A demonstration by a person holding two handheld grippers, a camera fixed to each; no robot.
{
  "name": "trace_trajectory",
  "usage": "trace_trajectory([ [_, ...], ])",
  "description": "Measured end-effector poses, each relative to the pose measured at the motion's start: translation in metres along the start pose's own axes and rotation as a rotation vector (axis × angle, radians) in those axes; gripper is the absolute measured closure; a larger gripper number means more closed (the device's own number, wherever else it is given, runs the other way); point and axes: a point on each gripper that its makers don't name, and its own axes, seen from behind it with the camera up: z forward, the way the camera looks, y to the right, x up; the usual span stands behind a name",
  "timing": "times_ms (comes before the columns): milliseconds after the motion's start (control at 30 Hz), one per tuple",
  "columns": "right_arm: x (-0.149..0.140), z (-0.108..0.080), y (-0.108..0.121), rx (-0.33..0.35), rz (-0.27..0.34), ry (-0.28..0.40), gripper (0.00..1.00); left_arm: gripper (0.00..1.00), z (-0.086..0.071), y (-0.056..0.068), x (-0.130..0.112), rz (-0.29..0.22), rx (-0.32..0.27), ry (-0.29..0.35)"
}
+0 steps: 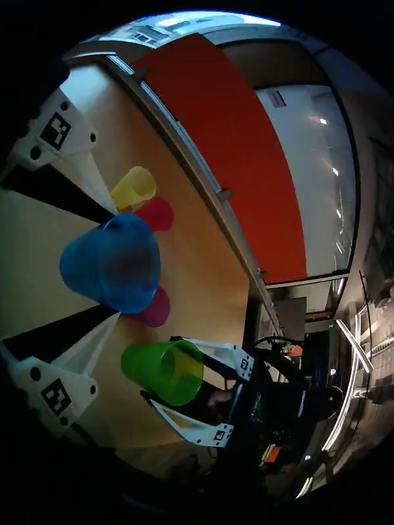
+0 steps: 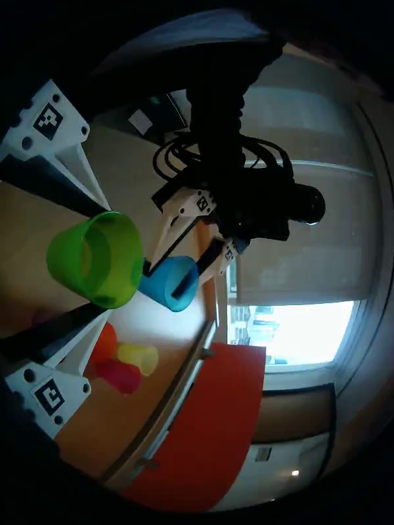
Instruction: Pour water
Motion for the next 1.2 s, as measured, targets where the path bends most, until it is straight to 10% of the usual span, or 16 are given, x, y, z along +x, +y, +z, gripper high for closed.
trace_trajectory([
  [1200,-0.069,-0.011,-0.004,0.028,0.014,-0.184,0.09,0.16,0.027,0.043,-0.055,0.099,-0.136,-0.2],
])
